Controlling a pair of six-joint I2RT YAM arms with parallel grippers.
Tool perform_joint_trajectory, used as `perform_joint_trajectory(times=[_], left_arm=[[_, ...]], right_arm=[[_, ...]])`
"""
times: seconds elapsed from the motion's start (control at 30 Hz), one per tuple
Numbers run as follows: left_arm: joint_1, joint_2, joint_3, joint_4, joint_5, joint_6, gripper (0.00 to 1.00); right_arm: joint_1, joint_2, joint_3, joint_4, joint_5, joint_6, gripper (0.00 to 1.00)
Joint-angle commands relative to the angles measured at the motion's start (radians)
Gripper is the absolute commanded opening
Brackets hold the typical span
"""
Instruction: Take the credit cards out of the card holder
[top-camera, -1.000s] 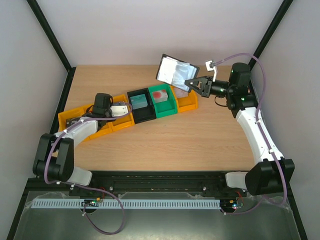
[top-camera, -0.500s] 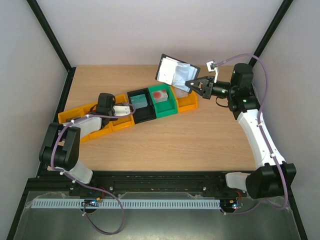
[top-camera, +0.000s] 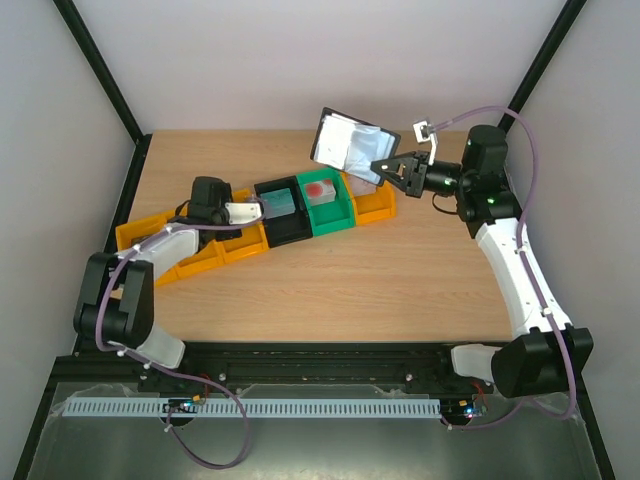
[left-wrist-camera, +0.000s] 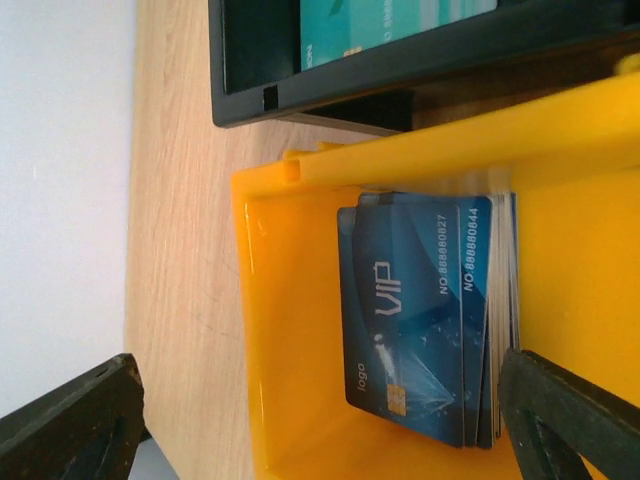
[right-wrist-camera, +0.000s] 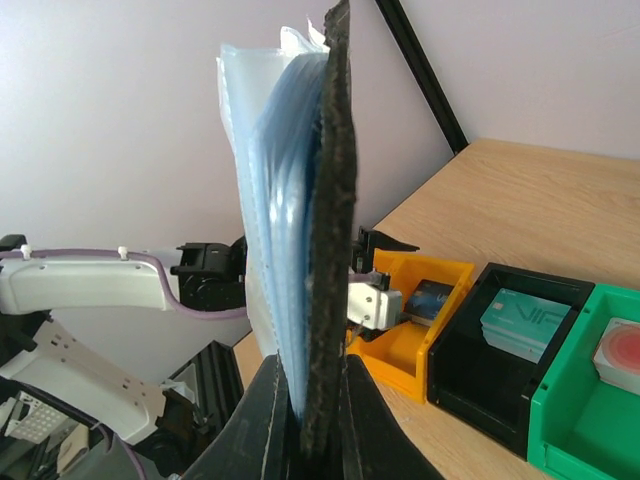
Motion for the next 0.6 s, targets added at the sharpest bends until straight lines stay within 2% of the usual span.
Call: perform_joint_trajectory(times=[0.0, 0.17, 0.3, 0.4, 0.57], left_arm=[[0.019, -0.080, 0.063, -0.174, 0.134, -0.127, 0.99], [0.061, -0.232, 0.212, -0.348, 0.476, -0.527, 1.00], [0.065, -0.408, 0.179, -0.338, 0.747, -0.888, 0.99], [0.066, -0.556, 0.100, -0.286, 0.911, -1.078, 1.00], [0.073, -0.718, -0.018, -0.237, 0.906, -1.287, 1.00]], right_arm=[[-0.003, -0.017, 0.033, 0.056, -0.003, 0.035, 0.02], [0.036, 0.000, 0.010, 0.108, 0.060, 0.109, 0.02], [0.158, 0.035, 0.026, 0.066, 0.139, 0.042, 0.02], [0.231, 0.078, 0.055, 0.018, 0.182, -0.007, 0.02], [0.328, 0.122, 0.094, -0.049, 0.215, -0.100, 0.02]])
